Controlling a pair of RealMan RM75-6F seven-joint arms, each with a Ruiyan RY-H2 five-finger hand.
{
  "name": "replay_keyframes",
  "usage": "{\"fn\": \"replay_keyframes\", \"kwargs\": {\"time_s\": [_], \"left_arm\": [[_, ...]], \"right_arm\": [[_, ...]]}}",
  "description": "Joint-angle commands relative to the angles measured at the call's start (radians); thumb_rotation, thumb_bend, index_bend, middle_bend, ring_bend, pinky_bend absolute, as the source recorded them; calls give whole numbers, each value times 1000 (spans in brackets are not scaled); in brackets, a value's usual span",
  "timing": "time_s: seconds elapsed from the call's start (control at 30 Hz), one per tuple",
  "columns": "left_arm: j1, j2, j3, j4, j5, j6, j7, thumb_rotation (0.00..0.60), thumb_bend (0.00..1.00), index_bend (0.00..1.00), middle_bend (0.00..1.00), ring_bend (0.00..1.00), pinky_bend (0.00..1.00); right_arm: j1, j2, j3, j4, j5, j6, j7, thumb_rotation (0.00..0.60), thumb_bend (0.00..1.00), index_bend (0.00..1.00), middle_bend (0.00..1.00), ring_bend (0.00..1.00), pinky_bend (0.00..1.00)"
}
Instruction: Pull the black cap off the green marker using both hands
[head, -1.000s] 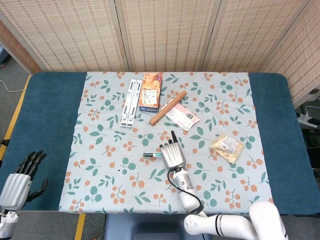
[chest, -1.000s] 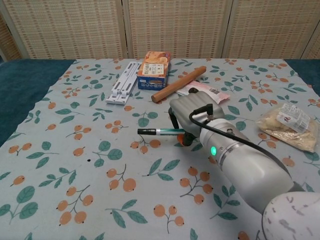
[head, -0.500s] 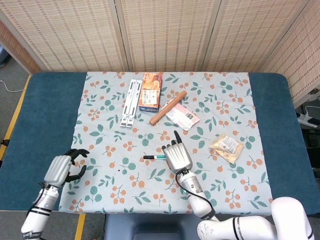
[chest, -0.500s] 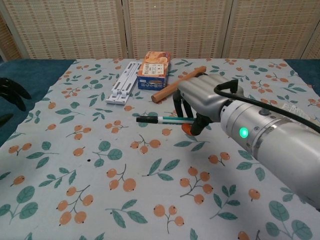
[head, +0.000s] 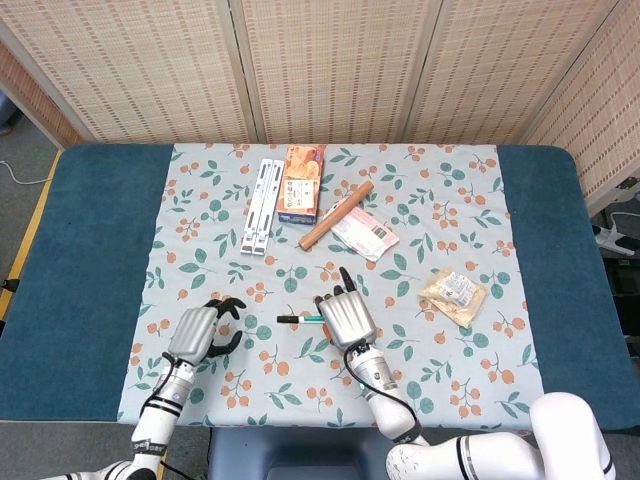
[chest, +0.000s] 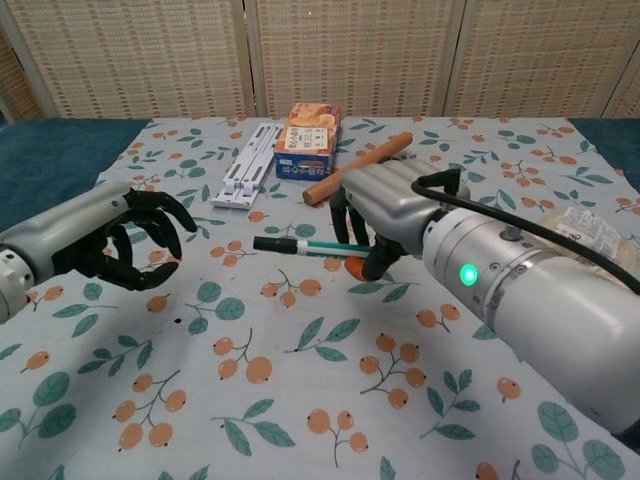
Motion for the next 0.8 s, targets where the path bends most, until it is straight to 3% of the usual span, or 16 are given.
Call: {"fn": "replay_keyframes", "kwargs": {"time_s": [0.03, 0.3, 0.8], "left_arm": [[-14, -33, 1, 8, -6, 11, 24, 600, 379, 319, 428, 319, 577], [-35, -82, -12, 23, -22, 19, 51, 600, 378, 330, 449, 332, 589], [-48, -198, -11, 83, 39, 93, 26, 600, 375, 439, 557, 411, 646]], "right_arm": [[4, -10, 3, 5, 8, 3, 7, 600, 431, 798, 745, 336, 0], [12, -32, 3, 19, 12, 6, 21, 600, 431, 798, 745, 336, 0], [33, -90, 20, 58, 26, 22, 35, 600, 431, 798, 746, 336, 0]]}}
